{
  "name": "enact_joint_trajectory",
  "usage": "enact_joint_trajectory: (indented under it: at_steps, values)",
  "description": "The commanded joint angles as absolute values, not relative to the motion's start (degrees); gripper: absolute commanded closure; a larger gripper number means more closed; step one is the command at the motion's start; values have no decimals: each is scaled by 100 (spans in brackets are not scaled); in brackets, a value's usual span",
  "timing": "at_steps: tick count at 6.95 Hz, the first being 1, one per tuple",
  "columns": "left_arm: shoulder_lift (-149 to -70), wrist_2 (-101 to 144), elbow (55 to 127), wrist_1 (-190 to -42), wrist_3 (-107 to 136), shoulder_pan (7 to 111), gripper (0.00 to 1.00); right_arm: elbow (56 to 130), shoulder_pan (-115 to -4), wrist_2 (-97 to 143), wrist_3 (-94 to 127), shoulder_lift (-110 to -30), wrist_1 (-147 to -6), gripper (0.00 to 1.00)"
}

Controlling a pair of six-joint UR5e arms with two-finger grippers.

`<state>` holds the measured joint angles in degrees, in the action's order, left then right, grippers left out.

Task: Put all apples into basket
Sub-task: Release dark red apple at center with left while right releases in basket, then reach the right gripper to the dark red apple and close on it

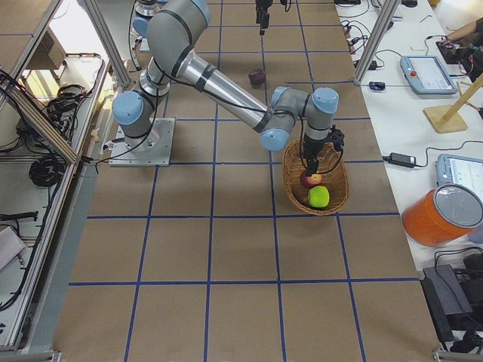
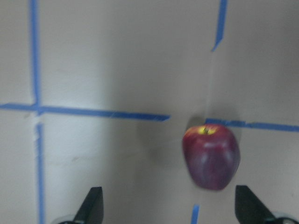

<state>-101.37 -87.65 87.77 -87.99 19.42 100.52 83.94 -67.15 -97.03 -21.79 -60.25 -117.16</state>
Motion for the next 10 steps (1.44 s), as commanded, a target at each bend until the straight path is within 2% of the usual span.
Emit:
enact_joint_trajectory:
  at_steps: [1, 5, 8, 10]
  values:
    - [-9286, -8798, 8666, -9746, 1155, 9712, 0, 8437, -7422, -9196, -1979, -6712, -10648, 0]
    - [-8966, -8885, 8894, -9036, 1125, 9334, 0, 8752, -10041, -8922, 207, -6689, -10459, 0]
    - [-8921, -8991, 8903, -8868, 413, 9255, 0, 9656, -10599, -7834, 893, -6628, -11736, 0]
    - [-8921, -8982, 8903, -8824, 466, 9229, 0, 9887, -10844, -7692, 923, -6470, -12216, 0]
